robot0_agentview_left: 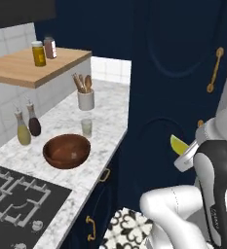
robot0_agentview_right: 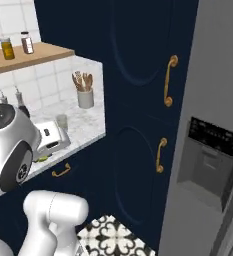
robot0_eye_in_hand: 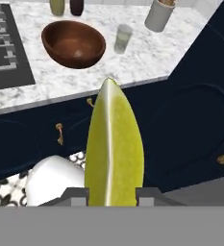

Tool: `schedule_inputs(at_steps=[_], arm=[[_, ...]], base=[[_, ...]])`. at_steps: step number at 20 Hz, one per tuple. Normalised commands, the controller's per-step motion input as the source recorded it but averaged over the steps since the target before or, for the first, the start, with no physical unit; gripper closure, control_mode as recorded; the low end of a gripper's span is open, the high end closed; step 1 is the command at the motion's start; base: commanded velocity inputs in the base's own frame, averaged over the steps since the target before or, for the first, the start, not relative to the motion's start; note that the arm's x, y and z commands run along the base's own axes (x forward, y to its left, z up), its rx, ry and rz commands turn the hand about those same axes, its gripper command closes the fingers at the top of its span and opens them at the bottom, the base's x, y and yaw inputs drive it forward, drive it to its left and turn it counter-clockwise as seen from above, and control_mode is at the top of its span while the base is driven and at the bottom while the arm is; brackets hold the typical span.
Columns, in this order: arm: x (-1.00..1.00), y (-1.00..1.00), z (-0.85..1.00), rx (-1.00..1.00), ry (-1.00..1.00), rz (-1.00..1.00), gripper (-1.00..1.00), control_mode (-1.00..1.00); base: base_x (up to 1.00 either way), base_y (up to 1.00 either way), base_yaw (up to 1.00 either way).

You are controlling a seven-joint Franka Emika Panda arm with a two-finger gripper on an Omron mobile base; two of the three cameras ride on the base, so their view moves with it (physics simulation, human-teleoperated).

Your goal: Grab a lemon wedge from the fridge and one ice cube from the ice bowl, and put them in the glass of lemonade.

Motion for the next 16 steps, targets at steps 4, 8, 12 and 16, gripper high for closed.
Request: schedule_inputs(at_steps=[4,8,12,16], arm=[[0.0,0.0,0.0,0.0,0.0,0.0,1.0,1.0],[0.0,0.0,0.0,0.0,0.0,0.0,1.0,1.0],[0.0,0.0,0.0,0.0,0.0,0.0,1.0,1.0],[0.0,0.0,0.0,0.0,0.0,0.0,1.0,1.0]], base=[[1.0,0.11,0.53],[1.0,0.0,0.46],[0.97,0.06,0.41],[0.85,0.29,0.29]])
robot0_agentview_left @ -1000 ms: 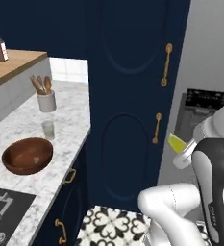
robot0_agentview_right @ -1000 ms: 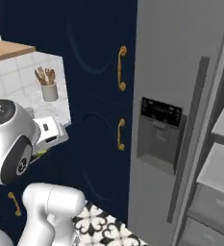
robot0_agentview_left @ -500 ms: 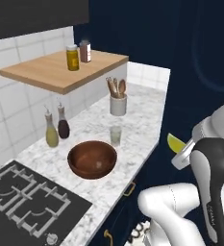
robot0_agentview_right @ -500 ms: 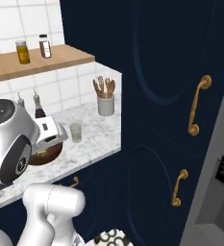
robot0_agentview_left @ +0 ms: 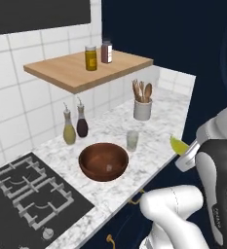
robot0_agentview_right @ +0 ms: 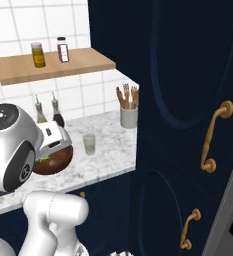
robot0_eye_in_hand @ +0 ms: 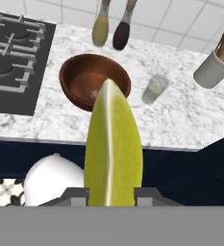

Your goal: Grab a lemon wedge from the fridge and one ice cube from the ice bowl, and put them in the glass of lemonade.

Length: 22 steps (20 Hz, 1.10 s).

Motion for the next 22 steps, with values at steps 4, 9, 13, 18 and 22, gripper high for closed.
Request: schedule_inputs(at_steps=[4,9,13,18,22], arm=[[0.0,0.0,0.0,0.0,0.0,0.0,1.0,1.0],[0.31,0.3,-0.1,-0.05,0.0,0.0,1.0,-1.0],[0.0,0.0,0.0,0.0,0.0,0.0,1.0,-1.0],[0.02,0.02,0.0,-0.08,0.03,0.05,1.0,-1.0],[0.23,0.0,-0.02,-0.29,0.14,0.15,1.0,-1.0]], base=[[0.73,0.5,0.11],[0.0,0.0,0.0],[0.0,0.0,0.0],[0.0,0.0,0.0],[0.0,0.0,0.0]])
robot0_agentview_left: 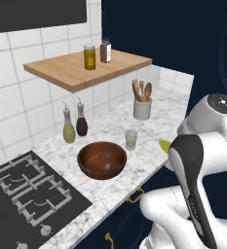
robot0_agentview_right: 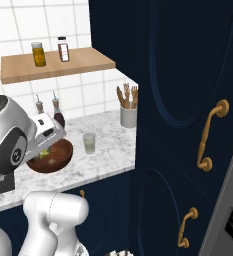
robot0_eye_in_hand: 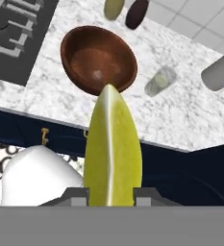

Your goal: Grab a lemon wedge from the fridge and one ice cube from the ice bowl, and put them in the glass of lemonade.

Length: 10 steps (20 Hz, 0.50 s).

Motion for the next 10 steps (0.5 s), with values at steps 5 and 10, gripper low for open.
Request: schedule_inputs(at_steps=[5,10], arm=[[0.57,-0.02,-0.16,-0.39,0.2,0.26,1.0,-1.0],[0.66,-0.01,-0.38,-0.47,0.17,0.29,1.0,-1.0]], base=[[0.0,0.0,0.0],[0.0,0.0,0.0]])
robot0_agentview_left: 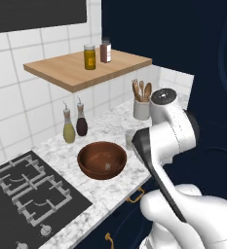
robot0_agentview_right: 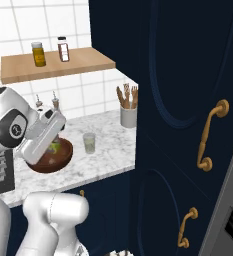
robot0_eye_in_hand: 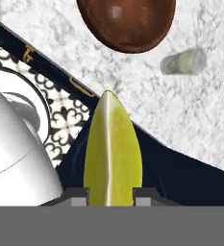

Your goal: Grab a lemon wedge from the fridge and one ice cube from the ice bowl, and put them in the glass of lemonade.

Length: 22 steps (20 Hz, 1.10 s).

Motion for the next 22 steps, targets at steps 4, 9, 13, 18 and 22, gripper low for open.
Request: schedule_inputs(at_steps=[4,9,13,18,22], arm=[[0.66,0.0,-0.51,-0.44,0.16,0.31,1.0,-1.0],[0.68,0.0,-0.35,-0.43,0.16,0.23,1.0,-1.0],[0.49,0.0,-0.03,-0.34,0.24,0.23,1.0,-1.0],[0.32,0.0,0.0,-0.23,0.13,0.28,1.0,-1.0],[0.27,0.0,0.0,-0.27,0.16,0.25,1.0,-1.0]], base=[[0.0,0.0,0.0],[0.0,0.0,0.0],[0.0,0.0,0.0],[0.0,0.0,0.0],[0.0,0.0,0.0]])
